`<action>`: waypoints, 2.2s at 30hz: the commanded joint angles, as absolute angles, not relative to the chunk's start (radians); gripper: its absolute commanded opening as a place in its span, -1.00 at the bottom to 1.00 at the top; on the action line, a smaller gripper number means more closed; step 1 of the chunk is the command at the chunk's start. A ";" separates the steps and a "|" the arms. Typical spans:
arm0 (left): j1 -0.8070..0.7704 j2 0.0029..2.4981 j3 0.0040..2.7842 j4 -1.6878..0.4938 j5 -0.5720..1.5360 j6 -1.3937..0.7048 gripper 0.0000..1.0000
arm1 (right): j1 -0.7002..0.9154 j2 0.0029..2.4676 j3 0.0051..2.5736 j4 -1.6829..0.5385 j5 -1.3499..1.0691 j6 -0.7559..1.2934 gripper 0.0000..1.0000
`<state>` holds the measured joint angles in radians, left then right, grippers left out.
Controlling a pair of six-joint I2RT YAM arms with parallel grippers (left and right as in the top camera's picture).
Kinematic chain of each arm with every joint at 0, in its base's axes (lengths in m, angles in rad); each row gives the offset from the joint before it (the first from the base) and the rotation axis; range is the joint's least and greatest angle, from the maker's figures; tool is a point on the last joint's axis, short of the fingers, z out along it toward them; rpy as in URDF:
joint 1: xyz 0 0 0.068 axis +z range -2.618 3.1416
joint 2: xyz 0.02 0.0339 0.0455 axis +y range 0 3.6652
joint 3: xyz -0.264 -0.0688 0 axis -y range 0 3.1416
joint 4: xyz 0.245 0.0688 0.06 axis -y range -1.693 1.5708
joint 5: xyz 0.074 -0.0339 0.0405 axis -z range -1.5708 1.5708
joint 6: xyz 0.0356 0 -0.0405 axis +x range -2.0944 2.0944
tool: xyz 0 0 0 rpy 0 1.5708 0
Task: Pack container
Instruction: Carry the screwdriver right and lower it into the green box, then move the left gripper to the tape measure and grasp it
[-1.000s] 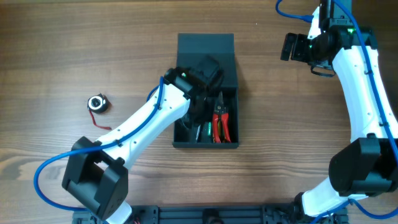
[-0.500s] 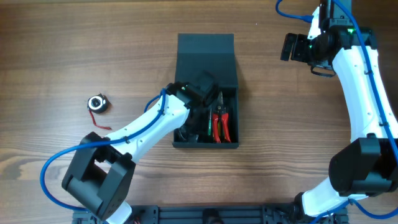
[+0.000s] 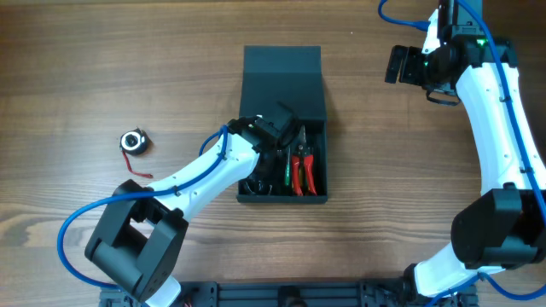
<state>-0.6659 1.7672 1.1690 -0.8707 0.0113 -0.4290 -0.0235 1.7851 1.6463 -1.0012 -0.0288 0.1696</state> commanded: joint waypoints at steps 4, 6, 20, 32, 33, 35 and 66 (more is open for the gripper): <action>-0.609 1.750 1.477 -0.972 -0.064 -0.420 -0.10 | -0.026 1.796 1.663 -0.998 -0.019 0.157 1.00; -0.524 1.750 1.558 -1.053 -0.155 -0.492 -0.13 | -0.026 1.796 1.663 -0.998 -0.019 0.157 1.00; 0.210 1.750 1.382 -1.092 -0.183 -0.449 0.18 | -0.026 1.796 1.663 -0.998 -0.019 0.157 1.00; 0.228 1.762 1.206 -0.799 -0.123 -0.347 0.47 | -0.026 1.796 1.663 -0.998 -0.019 0.157 0.99; 0.228 1.769 1.206 -0.797 -0.123 -0.347 0.47 | -0.026 1.796 1.663 -0.998 -0.019 0.157 0.99; 0.228 1.799 1.206 -0.796 -0.121 -0.347 0.44 | -0.026 1.796 1.663 -0.998 -0.019 0.157 1.00; 0.228 1.975 1.206 -0.757 -0.120 -0.374 0.02 | -0.026 1.796 1.663 -0.998 -0.019 0.157 1.00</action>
<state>0.2237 1.9404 1.2110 -0.7433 -0.1184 -0.3717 -0.0235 1.7851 1.6463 -1.0012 -0.0284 0.1696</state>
